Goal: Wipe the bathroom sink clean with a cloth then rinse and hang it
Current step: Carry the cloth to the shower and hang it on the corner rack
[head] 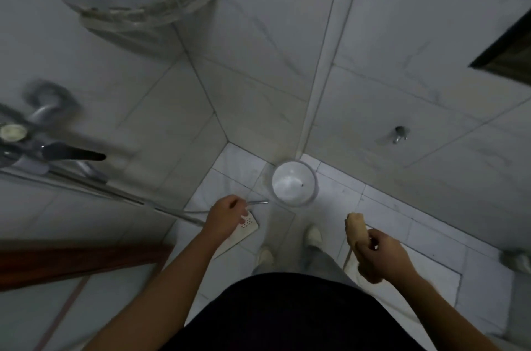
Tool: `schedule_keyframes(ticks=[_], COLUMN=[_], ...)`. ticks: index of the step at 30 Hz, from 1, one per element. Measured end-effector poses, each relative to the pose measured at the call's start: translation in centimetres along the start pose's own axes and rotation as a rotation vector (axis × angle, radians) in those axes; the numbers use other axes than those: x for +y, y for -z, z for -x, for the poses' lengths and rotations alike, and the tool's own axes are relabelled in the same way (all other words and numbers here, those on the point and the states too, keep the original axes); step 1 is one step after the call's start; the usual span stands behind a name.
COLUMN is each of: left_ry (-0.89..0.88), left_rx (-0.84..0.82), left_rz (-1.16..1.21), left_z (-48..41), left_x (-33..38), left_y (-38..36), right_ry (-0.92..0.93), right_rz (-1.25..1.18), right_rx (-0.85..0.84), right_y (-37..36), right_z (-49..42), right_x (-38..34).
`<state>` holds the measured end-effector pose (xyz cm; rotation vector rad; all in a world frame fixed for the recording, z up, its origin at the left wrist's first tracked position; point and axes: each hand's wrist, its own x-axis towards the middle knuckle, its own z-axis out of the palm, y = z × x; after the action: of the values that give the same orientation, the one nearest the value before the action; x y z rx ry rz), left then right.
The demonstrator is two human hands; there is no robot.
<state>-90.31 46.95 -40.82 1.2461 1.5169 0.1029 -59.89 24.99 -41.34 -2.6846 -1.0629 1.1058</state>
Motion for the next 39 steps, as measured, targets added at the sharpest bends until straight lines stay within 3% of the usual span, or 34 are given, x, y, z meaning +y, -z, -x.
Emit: schedule_keyframes(ticks=[5,12,17,21,27,34,39], left_ry=[0.067,0.464,0.575,0.499,0.275,-0.092,-0.316], left_rx=[0.147,0.410,0.493,0.504,0.488,0.536,0.578], left_rz=[0.067,0.366,0.484,0.497,0.477,0.391,0.302], left_z=[1.2,9.0,12.0,9.7,4.1,1.1,2.6], left_x=[-0.6,-8.2,-9.2,-6.9,-0.3,11.4,17.5], left_y=[0.7,-0.3,-1.0,0.3,5.6,15.3,20.7], right_ry=[0.205,0.548,0.671,0.716,0.908,1.191,1.260], right_rz=[0.077,0.152,0.095,0.096,0.004,-0.240,-0.367], right_rx=[-0.102,-0.267,-0.286,-0.295,-0.180,-0.003,0.006], right_y=[2.2,5.7,6.7,7.5,13.2,23.5,27.3], right_z=[-5.7,-11.0,-12.4,-12.9,-10.9,-4.5,-1.4], right_x=[-4.6,-14.8,-20.2,-23.0,-29.9,-40.7,-45.4])
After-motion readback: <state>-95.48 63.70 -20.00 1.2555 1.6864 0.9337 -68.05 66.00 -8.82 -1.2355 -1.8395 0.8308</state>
